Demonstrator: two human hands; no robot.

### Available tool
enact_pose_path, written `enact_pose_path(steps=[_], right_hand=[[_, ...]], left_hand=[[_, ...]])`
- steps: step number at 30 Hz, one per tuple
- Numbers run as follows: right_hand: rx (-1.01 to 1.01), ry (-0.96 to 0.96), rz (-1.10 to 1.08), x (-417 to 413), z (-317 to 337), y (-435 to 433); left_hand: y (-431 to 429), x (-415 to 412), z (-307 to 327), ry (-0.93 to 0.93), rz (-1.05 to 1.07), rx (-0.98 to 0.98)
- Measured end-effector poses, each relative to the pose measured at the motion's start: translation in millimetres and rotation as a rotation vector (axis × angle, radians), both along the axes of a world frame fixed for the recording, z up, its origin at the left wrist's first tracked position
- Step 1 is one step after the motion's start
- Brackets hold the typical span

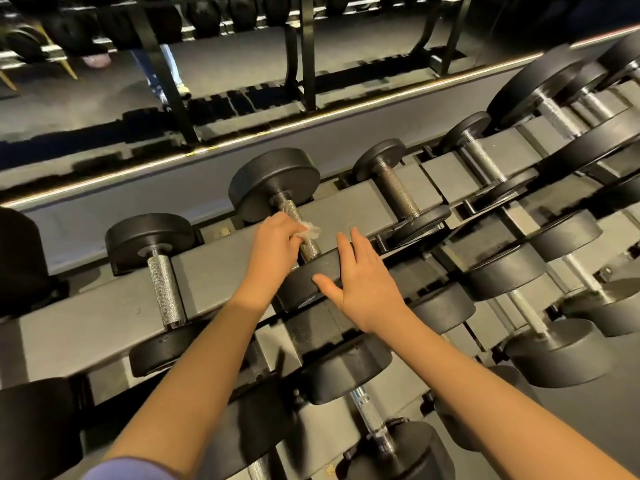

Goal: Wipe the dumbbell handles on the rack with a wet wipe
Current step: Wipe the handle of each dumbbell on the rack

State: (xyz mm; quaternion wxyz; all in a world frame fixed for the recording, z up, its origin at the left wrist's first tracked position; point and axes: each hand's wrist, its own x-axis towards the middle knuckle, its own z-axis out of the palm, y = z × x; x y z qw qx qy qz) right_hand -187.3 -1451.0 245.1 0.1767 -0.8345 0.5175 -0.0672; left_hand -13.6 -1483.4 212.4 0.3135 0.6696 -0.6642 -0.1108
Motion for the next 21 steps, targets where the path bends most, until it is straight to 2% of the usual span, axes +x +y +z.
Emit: enact_pose_path(steps=[3, 5, 8, 13, 15, 18, 21], right_hand=[[-0.007, -0.007, -0.014, 0, -2, 0], [-0.016, -0.017, -0.018, 0, -4, 0], [-0.015, -0.027, -0.021, 0, -7, -1], [-0.02, -0.024, -0.014, 1, -6, -1], [-0.029, -0.02, -0.018, 0, -5, -1], [-0.038, -0.022, -0.024, 1, -7, -1], [-0.044, -0.033, -0.026, 1, -9, -2]], left_hand=[[-1, 12, 9, -0.038, -0.097, 0.068], [-7, 12, 11, -0.036, -0.016, 0.07], [-4, 0, 12, 0.078, 0.129, 0.055], [6, 4, 14, 0.114, -0.11, 0.223], [4, 7, 14, 0.09, -0.113, 0.255], [5, 3, 15, 0.135, -0.041, 0.197], [5, 2, 18, 0.036, -0.151, 0.275]])
